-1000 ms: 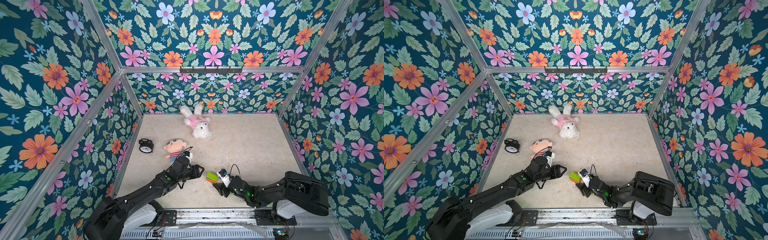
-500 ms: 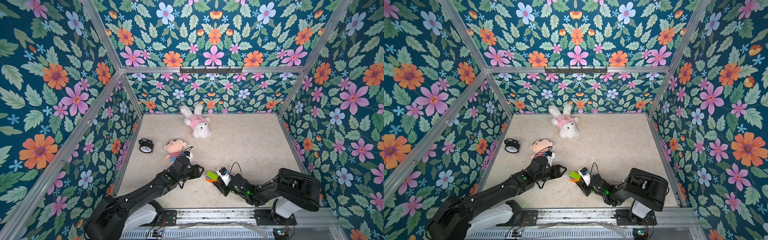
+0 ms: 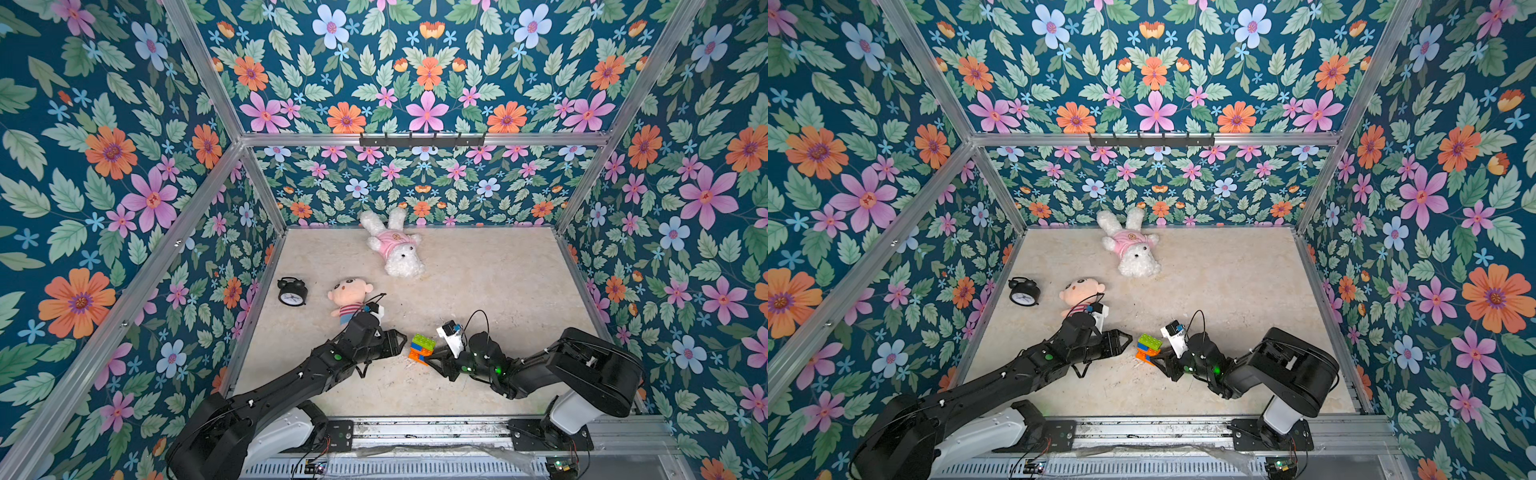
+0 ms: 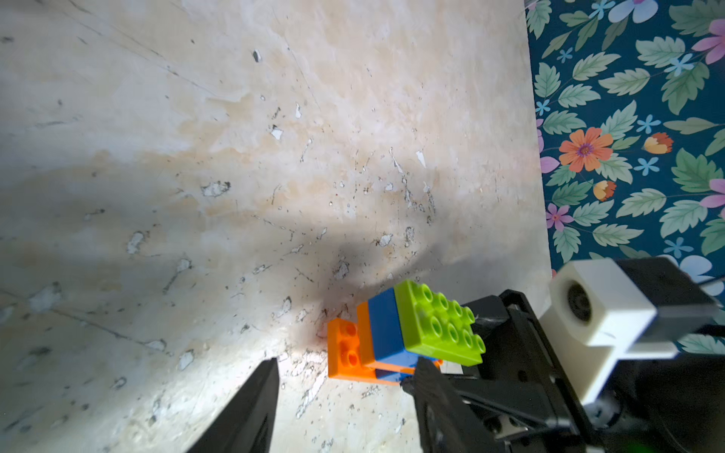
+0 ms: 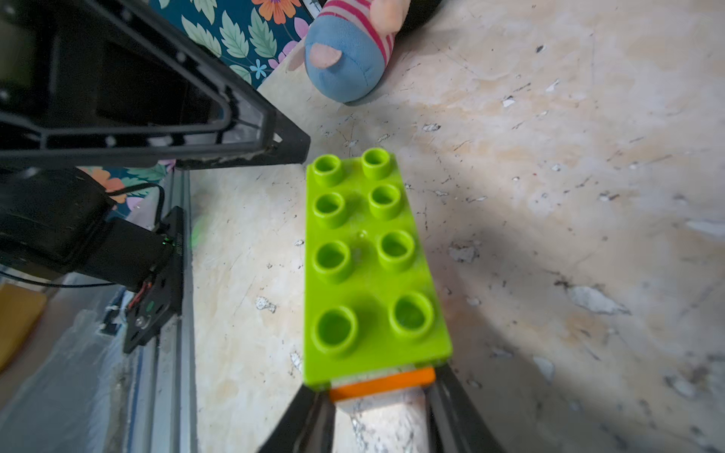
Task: Assemble the number 5 with lego
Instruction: Pick up the lego brick from the center of the board, then place the lego brick at the center of the board.
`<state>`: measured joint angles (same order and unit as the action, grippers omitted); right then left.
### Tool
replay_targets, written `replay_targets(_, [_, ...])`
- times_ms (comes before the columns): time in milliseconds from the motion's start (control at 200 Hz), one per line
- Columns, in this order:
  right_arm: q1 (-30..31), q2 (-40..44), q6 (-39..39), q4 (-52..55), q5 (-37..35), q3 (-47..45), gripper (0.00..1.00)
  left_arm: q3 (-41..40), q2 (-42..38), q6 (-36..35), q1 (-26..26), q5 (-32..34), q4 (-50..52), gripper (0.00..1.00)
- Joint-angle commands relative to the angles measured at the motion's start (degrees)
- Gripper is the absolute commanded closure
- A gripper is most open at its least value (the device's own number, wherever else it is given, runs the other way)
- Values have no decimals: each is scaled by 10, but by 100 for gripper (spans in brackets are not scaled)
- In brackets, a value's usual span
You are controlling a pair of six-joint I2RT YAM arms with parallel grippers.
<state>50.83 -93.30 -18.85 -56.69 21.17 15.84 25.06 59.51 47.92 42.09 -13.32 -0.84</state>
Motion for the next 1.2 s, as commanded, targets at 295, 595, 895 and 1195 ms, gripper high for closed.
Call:
replay_targets(295, [-76,-71,-113,142,182,95,59,2,-40,5,-1,36,24,40])
replay_targets(595, [-92,-101,-142,151,206,114,52,4,-34,4,-1,32,25,40])
replay_targets(895, [-106,-88,-158,149,200,99,45,10,-30,2,-2,30,24,40])
replay_targets(1195, [-111,-1,-138,256,125,72,40,18,-24,-6,-2,38,22,40])
